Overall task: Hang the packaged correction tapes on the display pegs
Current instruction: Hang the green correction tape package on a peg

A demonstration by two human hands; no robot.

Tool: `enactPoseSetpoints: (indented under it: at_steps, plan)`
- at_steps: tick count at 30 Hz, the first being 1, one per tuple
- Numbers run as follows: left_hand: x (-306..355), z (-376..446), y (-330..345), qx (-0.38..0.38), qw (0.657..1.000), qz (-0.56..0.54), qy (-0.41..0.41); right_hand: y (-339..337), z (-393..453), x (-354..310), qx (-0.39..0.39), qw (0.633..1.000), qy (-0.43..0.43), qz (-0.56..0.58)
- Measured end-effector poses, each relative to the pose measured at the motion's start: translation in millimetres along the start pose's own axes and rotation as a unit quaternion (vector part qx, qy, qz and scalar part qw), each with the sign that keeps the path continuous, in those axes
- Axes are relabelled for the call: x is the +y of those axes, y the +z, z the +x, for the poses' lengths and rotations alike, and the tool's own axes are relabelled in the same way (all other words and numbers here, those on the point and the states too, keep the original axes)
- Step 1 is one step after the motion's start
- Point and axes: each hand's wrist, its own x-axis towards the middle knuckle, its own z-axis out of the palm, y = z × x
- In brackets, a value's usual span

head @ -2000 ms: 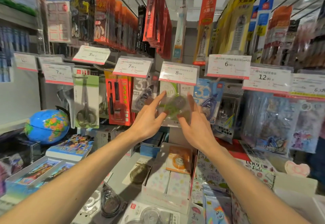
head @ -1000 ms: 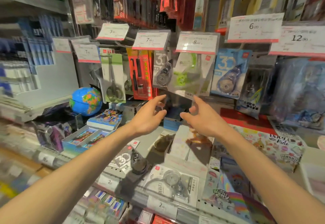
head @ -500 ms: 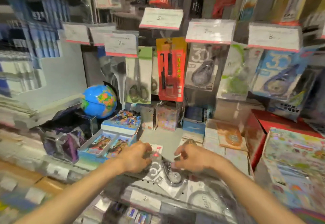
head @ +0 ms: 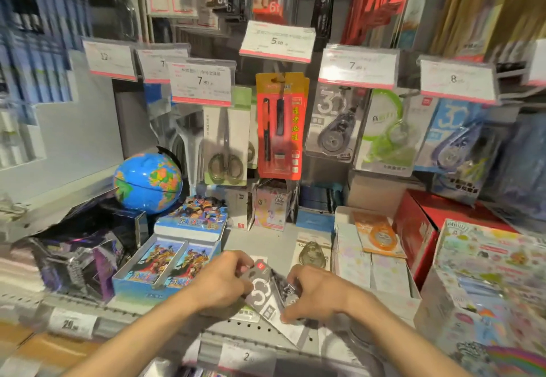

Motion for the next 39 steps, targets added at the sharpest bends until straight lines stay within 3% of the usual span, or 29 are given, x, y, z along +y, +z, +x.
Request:
enactPoseSetpoints:
  at_steps: [5,10,13,16,21,29,35,39]
  plan:
    - [18,5,-25,0.07,0.975,-0.212,0.01,-20,-6,-9,0.106,0.993,-0.023,0.05]
    - [49,17,-51,0.135,0.942,-0.303,0.049,-47,-13,-9,0.239,0.964,-0.049,0.103]
    - [74,24,-67,0.157,0.928,-0.326,0.089,-65,-23,-4,0.284,0.936,-0.062,0.198]
    - [103,29,-79,0.17,0.927,-0.302,0.141,-82,-35,7,0.282,0.9,-0.075,0.325]
    - [146,31,-89,0.167,0.924,-0.277,0.206,-106,-53,29,0.294,0.847,-0.119,0.426]
    - [186,23,-96,0.275,0.901,-0.131,0.309,-130,-78,42,0.396,0.791,-0.167,0.436]
    - [195,20,-104,0.32,0.874,-0.112,0.349,-146,-78,36,0.439,0.768,-0.178,0.431]
    - [198,21,-106,0.315,0.878,-0.113,0.342,-157,-68,27,0.444,0.761,-0.175,0.439]
